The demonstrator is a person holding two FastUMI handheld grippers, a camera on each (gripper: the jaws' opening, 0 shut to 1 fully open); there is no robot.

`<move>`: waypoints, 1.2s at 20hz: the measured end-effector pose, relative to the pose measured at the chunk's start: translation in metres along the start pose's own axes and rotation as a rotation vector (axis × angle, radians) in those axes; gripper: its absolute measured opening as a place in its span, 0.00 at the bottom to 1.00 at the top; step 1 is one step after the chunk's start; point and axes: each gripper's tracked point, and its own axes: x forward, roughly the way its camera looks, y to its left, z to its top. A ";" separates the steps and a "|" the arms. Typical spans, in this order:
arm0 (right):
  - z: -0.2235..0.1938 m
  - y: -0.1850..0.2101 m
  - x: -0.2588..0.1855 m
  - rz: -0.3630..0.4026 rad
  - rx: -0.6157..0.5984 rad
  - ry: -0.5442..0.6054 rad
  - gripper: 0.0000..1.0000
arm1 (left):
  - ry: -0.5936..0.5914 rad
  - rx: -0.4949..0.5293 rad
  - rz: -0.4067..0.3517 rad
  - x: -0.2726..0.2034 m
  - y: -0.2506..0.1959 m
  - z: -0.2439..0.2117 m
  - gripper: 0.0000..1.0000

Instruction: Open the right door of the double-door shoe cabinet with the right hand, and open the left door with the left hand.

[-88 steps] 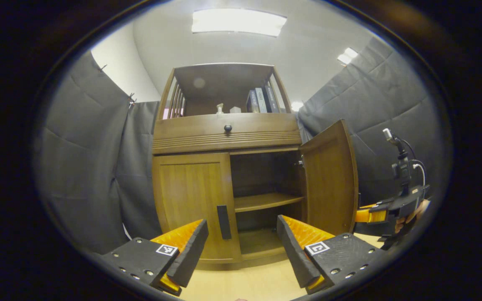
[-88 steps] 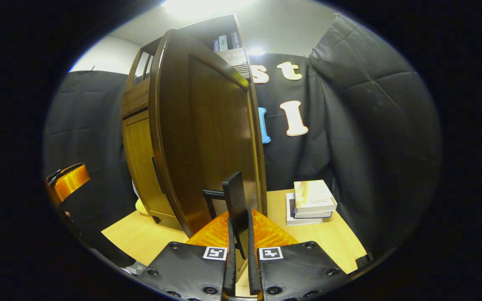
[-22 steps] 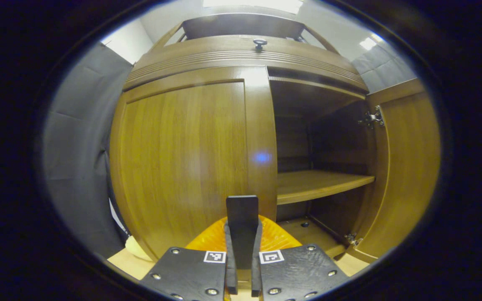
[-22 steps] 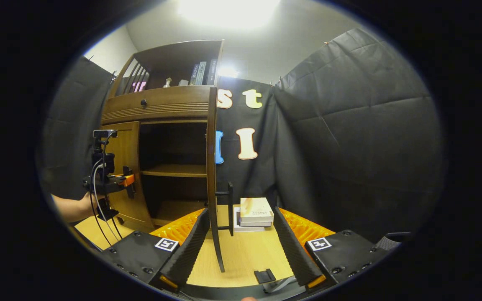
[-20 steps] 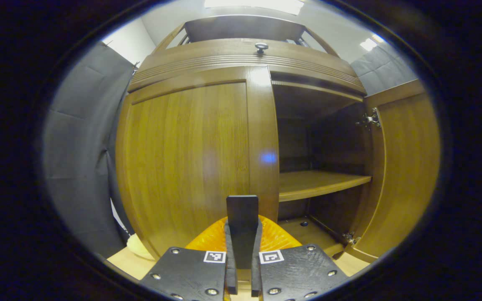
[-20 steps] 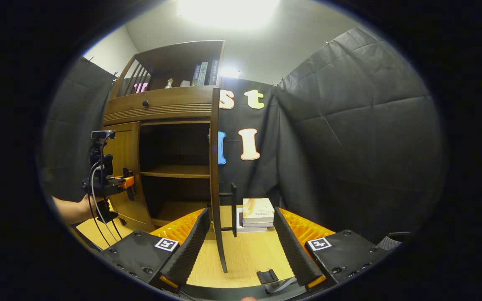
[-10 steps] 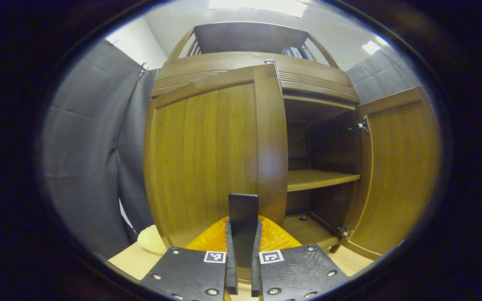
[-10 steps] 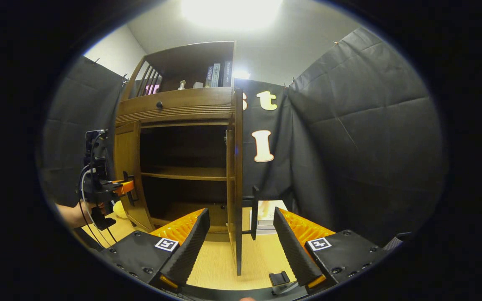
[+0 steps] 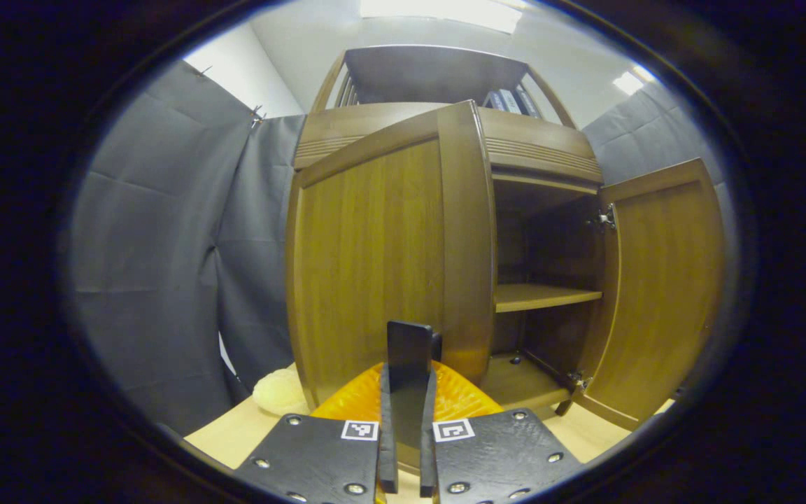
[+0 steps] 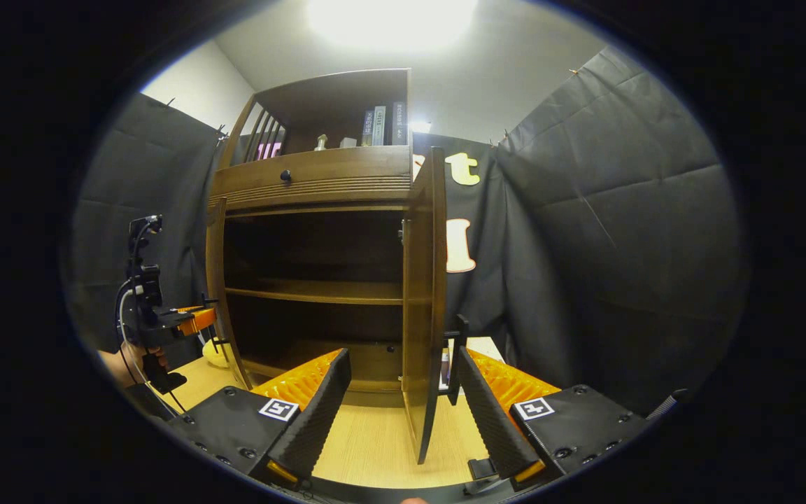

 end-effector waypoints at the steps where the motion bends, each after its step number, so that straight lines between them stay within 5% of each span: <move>1: 0.000 0.003 0.000 0.006 0.000 0.001 0.96 | 0.001 0.003 -0.004 -0.003 0.003 -0.001 0.17; 24: -0.002 0.104 0.004 0.173 0.019 0.012 0.93 | 0.033 0.018 0.037 -0.066 0.106 -0.016 0.13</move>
